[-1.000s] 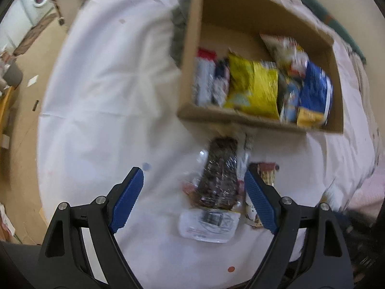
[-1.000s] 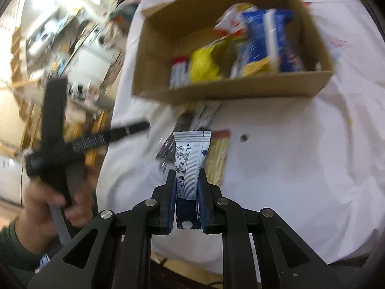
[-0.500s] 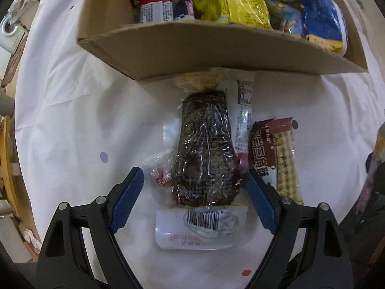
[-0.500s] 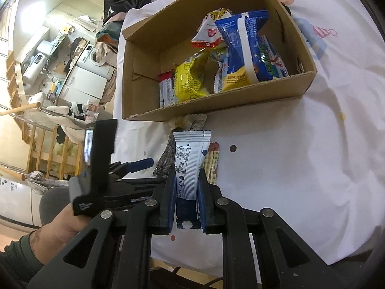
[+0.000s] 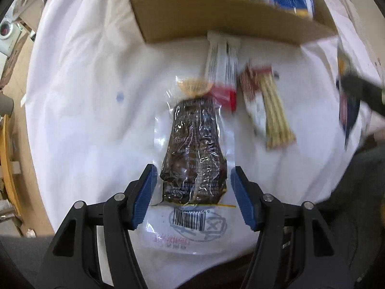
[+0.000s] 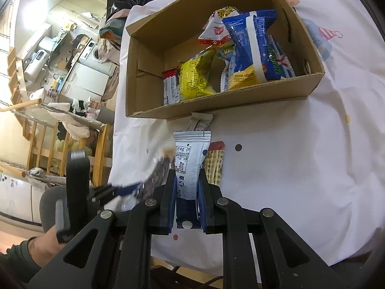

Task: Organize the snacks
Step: 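Grasp the dark brown vacuum-packed snack with the left gripper while the right gripper holds the white packet, then carry both snacks into the box and open both grippers to release them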

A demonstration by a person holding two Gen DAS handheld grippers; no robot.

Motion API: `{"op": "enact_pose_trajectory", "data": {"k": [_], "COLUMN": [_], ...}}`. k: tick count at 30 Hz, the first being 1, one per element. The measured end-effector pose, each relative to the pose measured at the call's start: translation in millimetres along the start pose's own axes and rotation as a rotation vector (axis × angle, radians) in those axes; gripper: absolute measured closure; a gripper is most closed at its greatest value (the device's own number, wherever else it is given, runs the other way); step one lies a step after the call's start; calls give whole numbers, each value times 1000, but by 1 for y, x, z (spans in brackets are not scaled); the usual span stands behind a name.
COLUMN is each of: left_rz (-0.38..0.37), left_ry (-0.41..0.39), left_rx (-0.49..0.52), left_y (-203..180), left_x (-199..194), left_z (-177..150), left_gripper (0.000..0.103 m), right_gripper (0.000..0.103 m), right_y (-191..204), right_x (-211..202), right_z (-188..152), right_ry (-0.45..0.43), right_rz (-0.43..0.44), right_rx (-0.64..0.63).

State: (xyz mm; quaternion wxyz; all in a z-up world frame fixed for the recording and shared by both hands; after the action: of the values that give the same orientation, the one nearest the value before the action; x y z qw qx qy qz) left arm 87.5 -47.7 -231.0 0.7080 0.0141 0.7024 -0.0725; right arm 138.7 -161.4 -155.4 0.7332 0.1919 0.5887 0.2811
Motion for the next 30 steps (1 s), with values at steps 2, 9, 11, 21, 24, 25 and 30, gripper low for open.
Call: {"op": "enact_pose_trajectory", "data": {"k": [2,9,11,21,24,25,30], "left_rz": [4,84,82,34,46,52,87], "left_ry": [22,21,21,-24,-98,-133,-308], "left_rx": [-10,6,-7,-33,-19,-14,-11], "left_y": [0,-7,-7,4,4,3,3], "left_x": [6,22,25,1,-19,-30,-82], "left_z": [-8,13,24,28,26,28,40], "left_gripper": [42,24,24,50,50,50,51], "right_gripper": [86,86,86,86,86,86,86], "right_y": [2,2,0,-5,-5,-4,1], "right_x": [2,3,1,-8,-10,-11,-14], "right_z": [-1,-1,-1,0,0,1,2], "right_ry": [5,3,-1,-22,-27,-32,-52], "right_rz": [-4,-17,-18,-19,-20,-19,-18], "right_rx": [-7,-18,-11,1,-3,-5,-25]}}
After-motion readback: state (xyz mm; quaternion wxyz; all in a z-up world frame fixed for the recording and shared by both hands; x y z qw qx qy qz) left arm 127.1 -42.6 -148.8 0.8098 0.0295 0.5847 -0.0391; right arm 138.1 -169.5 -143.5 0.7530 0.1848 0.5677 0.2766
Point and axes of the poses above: each gripper's, at about its wrist camera, not at the fingertips, and x roughly the way its jaws point, y to its left, z to its top, the point moved 10 cm from there along x, roughly the way its jaws point, and after that the axes turned 4 degrees about y, right-handed, at the moved point
